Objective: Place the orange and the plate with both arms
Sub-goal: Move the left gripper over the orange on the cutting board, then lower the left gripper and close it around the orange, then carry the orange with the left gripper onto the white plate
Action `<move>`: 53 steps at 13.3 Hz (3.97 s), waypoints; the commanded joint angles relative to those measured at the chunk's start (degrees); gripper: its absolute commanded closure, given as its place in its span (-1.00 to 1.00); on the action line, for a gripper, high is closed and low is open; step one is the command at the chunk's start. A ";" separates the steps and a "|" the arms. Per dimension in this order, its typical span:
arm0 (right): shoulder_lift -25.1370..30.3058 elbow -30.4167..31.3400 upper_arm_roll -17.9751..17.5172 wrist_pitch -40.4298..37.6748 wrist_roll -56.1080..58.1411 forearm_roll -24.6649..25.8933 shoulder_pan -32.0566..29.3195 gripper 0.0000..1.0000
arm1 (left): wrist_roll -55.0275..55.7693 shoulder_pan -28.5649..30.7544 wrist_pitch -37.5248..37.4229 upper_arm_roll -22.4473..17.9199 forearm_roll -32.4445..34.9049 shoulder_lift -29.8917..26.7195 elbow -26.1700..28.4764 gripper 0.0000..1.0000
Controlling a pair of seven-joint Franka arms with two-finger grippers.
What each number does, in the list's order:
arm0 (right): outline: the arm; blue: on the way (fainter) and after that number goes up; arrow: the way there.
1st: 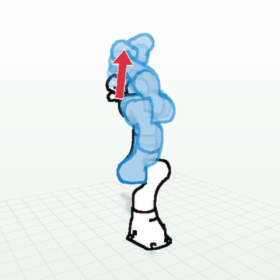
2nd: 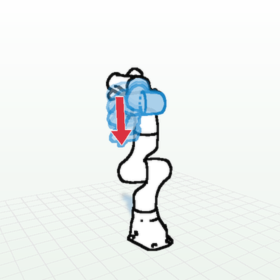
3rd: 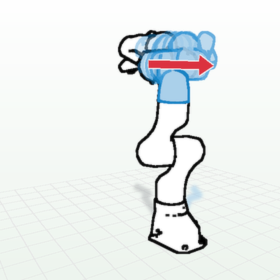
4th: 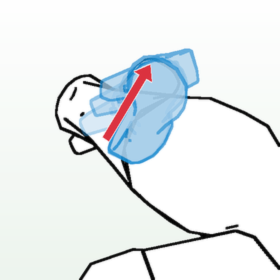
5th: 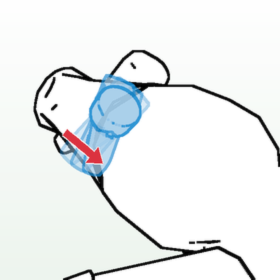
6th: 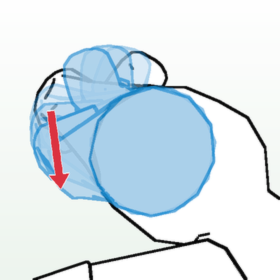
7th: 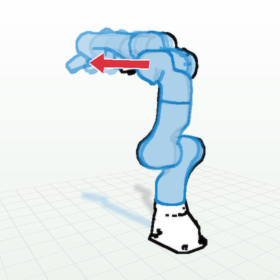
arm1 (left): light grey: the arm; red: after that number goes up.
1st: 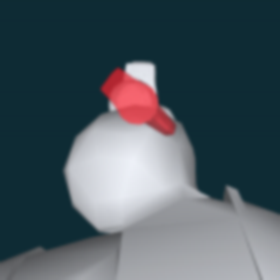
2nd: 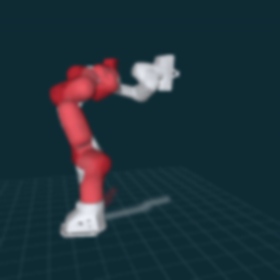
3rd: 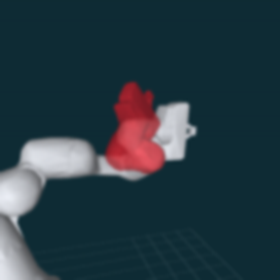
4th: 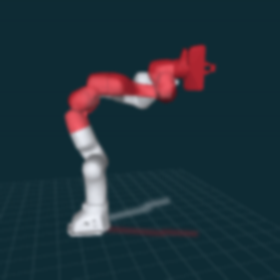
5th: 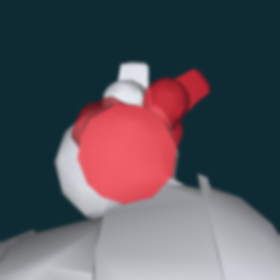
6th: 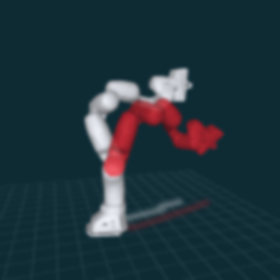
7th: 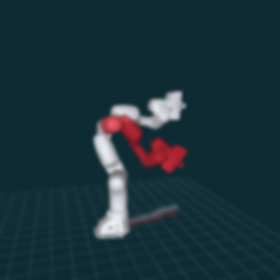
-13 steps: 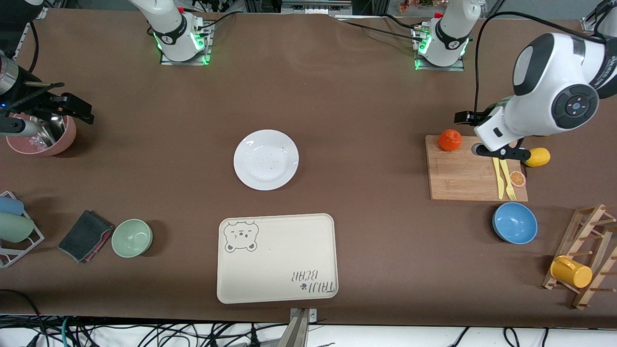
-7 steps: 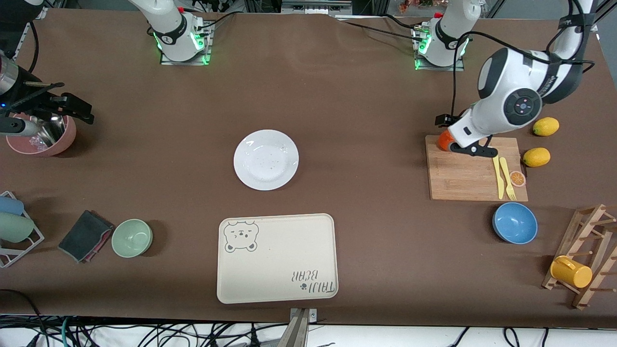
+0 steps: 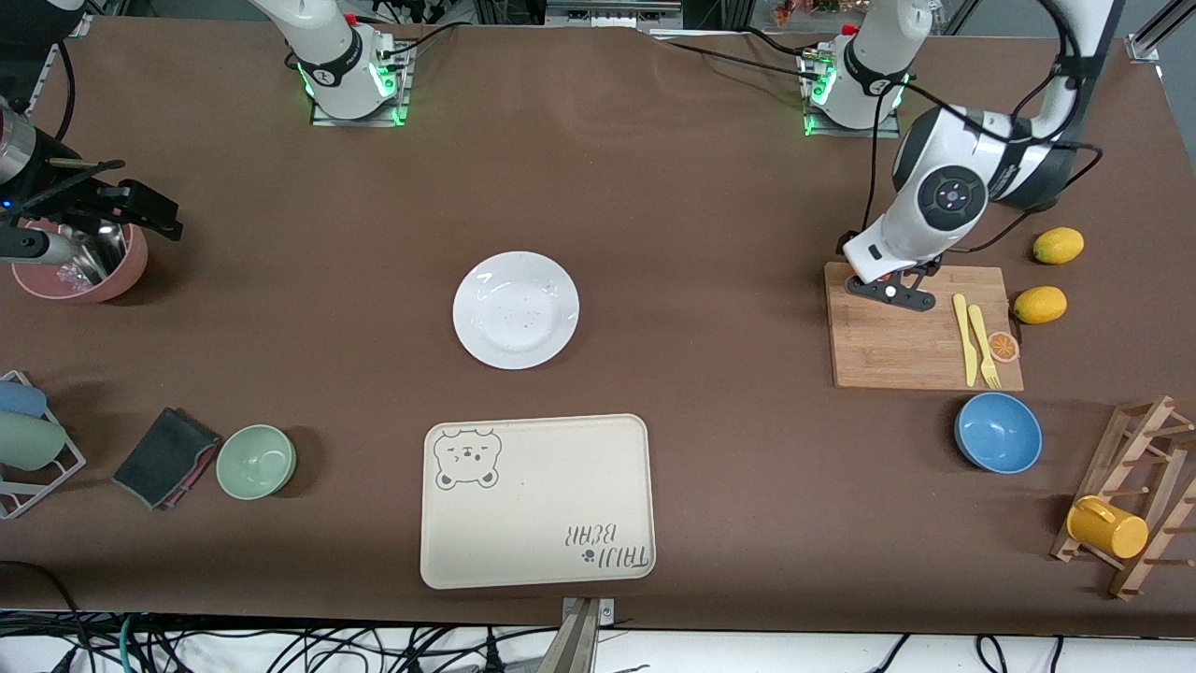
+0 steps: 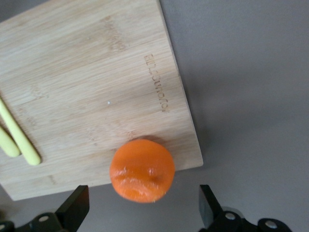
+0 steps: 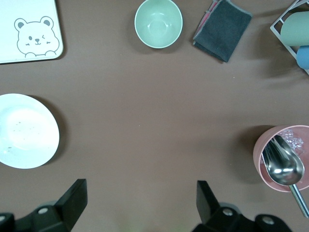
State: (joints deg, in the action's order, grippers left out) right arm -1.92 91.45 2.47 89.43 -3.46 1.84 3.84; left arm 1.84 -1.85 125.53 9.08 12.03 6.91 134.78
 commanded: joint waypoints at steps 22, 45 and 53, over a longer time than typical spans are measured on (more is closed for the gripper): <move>0.08 -0.39 -0.01 -0.67 0.30 -0.97 -0.24 -1.00 | 2.29 1.67 8.33 0.15 7.92 6.89 3.82 -0.45; 0.08 -0.39 -0.01 -0.67 0.47 -0.97 -0.24 -1.00 | 50.57 -21.16 -8.64 5.95 -15.97 27.78 -48.27 0.65; 0.08 -0.30 0.08 -1.19 0.47 -0.97 -0.24 -1.00 | 71.27 -31.54 8.59 5.86 -22.49 37.11 -56.38 0.67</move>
State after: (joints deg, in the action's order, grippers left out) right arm -1.93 91.46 2.56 88.88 -3.45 1.84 3.81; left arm 70.27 -31.66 132.97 15.65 -8.73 42.62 80.66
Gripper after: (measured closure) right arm 0.000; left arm 0.220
